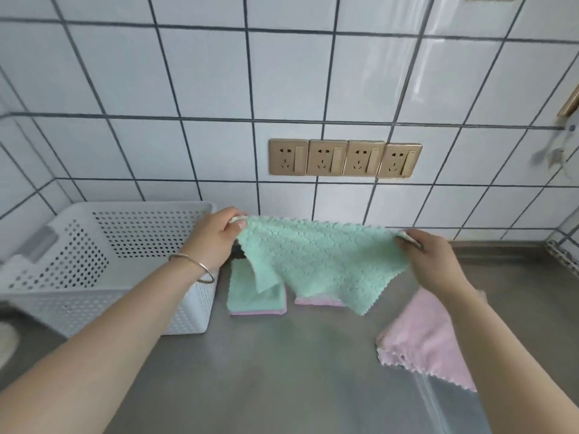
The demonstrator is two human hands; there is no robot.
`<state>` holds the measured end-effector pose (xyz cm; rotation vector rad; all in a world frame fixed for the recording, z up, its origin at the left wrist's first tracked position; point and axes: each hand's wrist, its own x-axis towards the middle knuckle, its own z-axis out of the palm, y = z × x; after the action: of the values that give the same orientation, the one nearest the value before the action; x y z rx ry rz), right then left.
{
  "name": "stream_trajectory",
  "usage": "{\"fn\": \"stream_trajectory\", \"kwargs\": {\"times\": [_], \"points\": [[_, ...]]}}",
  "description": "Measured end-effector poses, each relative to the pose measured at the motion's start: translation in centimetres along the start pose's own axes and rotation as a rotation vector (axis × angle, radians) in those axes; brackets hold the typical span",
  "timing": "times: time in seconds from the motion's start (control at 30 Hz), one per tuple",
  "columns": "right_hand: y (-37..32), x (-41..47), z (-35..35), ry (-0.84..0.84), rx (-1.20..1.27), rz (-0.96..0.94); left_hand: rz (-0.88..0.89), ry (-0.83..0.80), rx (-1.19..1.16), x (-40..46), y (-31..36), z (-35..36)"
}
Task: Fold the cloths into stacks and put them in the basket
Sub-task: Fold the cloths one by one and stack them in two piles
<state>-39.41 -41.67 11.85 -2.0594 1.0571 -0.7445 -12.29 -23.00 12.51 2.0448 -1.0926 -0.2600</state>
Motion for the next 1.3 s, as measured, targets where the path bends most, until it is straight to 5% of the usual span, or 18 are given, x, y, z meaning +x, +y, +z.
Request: {"fn": "stream_trajectory", "kwargs": {"times": [0.17,0.37,0.63,0.83,1.07,1.3], "points": [[0.2,-5.5,1.3,-0.285,-0.13,-0.009,-0.027,-0.141,-0.008,-8.0,-3.6,-1.4],[7.2,-10.2,4.0,-0.671,-0.272,0.183,-0.205,-0.492,0.076,-14.6,-9.7,1.6],[11.9,-14.1,7.7,-1.034,-0.432,0.43,-0.361,-0.678,0.093,-19.1,-13.5,6.6],[12.9,-15.3,8.2,-0.991,-0.362,0.534,-0.387,-0.764,0.112,-19.5,-14.8,8.2],[12.8,-14.8,10.8,-0.518,-0.122,0.635,-0.531,-0.579,0.063,-17.1,-14.9,10.8],[13.3,-12.9,13.2,-0.414,-0.097,0.662,-0.64,-0.494,0.108,-14.2,-16.0,13.4]]}}
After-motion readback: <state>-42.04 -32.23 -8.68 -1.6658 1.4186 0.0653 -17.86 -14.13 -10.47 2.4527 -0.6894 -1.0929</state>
